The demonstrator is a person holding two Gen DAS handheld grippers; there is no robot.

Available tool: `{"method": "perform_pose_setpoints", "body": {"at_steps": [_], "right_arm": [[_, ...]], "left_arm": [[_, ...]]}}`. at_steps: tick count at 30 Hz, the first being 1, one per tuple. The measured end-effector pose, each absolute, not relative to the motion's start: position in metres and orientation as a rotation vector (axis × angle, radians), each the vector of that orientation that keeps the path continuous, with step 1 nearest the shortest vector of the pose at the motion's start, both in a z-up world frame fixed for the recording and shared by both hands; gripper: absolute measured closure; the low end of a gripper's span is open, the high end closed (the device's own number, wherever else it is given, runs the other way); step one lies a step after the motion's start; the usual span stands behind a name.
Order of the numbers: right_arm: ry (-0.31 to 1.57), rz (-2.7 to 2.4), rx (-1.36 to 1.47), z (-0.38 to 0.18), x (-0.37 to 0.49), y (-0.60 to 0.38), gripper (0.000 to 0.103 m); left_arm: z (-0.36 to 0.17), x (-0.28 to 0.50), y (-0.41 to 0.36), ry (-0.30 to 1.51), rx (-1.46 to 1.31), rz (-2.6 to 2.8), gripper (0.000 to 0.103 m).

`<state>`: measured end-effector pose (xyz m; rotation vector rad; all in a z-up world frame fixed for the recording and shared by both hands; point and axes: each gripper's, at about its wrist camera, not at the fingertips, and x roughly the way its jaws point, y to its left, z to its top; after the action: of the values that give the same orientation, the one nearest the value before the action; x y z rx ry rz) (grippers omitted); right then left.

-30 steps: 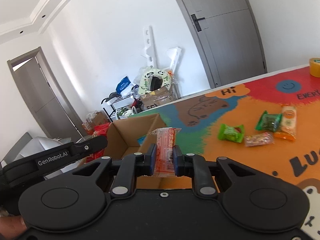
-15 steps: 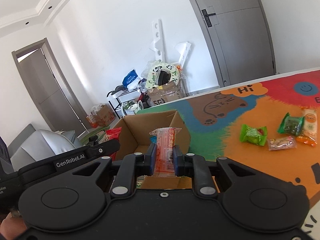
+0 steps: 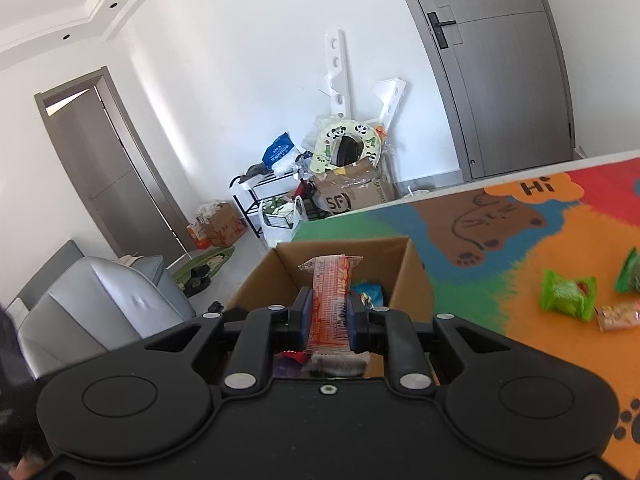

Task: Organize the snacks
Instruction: 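Open both grippers to drop the red bar and orange packet into the box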

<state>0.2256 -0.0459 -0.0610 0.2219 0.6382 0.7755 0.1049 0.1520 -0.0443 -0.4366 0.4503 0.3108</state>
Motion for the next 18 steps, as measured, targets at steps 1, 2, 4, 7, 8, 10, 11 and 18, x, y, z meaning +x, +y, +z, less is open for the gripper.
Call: {"method": "perform_pose_setpoints", "body": {"at_steps": [1, 2, 4, 7, 8, 10, 11, 18], "right_arm": [[0.637, 0.768, 0.201, -0.059, 0.227, -0.041, 0.079], [0.624, 0.762, 0.187, -0.057, 0.226, -0.038, 0.062], [0.599, 0.751, 0.192, -0.055, 0.223, -0.041, 0.045], [0.613, 0.743, 0.204, -0.058, 0.223, -0.048, 0.046], [0.621, 0.739, 0.207, -0.06, 0.223, -0.052, 0.046], [0.632, 0.729, 0.214, -0.062, 0.223, -0.059, 0.046], [0.636, 0.721, 0.218, -0.063, 0.223, -0.063, 0.046], [0.645, 0.65, 0.258, -0.065, 0.219, -0.104, 0.043]], "left_arm": [[-0.044, 0.104, 0.153, 0.456, -0.432, 0.326, 0.066], [-0.044, 0.103, 0.156, 0.461, -0.436, 0.338, 0.063], [-0.044, 0.103, 0.157, 0.464, -0.448, 0.343, 0.054], [-0.043, 0.103, 0.153, 0.468, -0.436, 0.336, 0.043], [-0.043, 0.103, 0.151, 0.467, -0.433, 0.333, 0.04], [-0.042, 0.104, 0.144, 0.468, -0.425, 0.338, 0.028], [-0.042, 0.104, 0.141, 0.468, -0.42, 0.341, 0.026], [-0.038, 0.11, 0.116, 0.468, -0.413, 0.326, 0.017]]}}
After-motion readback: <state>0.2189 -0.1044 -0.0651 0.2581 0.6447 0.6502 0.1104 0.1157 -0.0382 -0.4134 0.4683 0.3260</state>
